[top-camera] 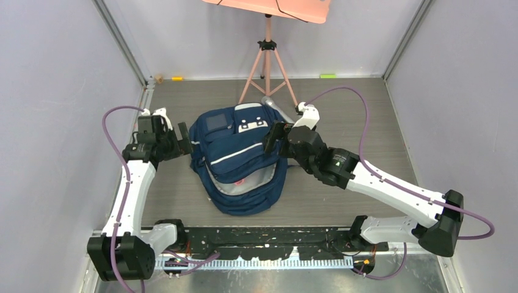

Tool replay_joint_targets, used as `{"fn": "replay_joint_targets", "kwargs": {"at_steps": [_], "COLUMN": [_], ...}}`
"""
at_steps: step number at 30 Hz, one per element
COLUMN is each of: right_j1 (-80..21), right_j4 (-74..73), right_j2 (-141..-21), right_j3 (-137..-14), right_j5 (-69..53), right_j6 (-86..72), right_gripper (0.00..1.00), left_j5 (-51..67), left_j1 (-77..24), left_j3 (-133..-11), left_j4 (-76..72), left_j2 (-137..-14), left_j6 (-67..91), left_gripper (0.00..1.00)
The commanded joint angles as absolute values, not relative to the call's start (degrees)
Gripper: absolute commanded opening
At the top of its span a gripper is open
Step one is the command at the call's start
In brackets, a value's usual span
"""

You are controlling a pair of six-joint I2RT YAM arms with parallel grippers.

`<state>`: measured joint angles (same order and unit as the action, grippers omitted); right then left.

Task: Pack the student bag
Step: Zip the student bag at the center of the board.

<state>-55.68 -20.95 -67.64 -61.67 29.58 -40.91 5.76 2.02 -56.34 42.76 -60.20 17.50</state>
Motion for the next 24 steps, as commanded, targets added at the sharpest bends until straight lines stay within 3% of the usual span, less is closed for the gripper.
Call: {"fn": "replay_joint_targets", "kwargs": {"at_steps": [1, 6, 13, 17, 18, 20, 24], "right_j1": [-55.25, -54.88, -54.67, -54.25, -53.73, -52.48, -48.75], "right_j4": [-18.68, -18.42, -17.39, -14.76, -14.63, -14.47, -14.67], "right_j2": [-66.80, -71.84, -78.10, -79.54, -80.07, -80.44, -80.36], "right_j3": [-65.17, -64.16, -57.83, -53.27, -52.93, -53.10, -54.28], "right_j5": [29.83, 28.59, 23.19, 22.25, 22.28, 22.28, 20.11], "right_j6": [-41.10, -42.21, -47.72, -50.05, -49.60, -47.89, -41.13], "right_gripper": [1.00, 0.98, 0.85, 0.64, 0.50, 0.31, 0.06], "left_j5": [-1.33, 5.17, 10.77, 12.99, 14.10, 16.54, 19.76], "left_j1": [2.42, 2.37, 2.31, 2.24, 2.15, 1.51, -1.77], "left_j3": [-53.60, -51.49, -51.89, -51.86, -51.75, -51.47, -51.17], "left_j4": [42.94, 41.18, 41.80, 41.83, 41.73, 41.57, 42.15], "left_j2": [-61.06, -61.32, -62.59, -62.76, -62.69, -62.40, -61.31], "left_j6": [13.59, 11.93, 7.36, 7.05, 6.97, 6.87, 6.76], "left_gripper": [0.92, 0.89, 0.82, 0.77, 0.77, 0.76, 0.73]}}
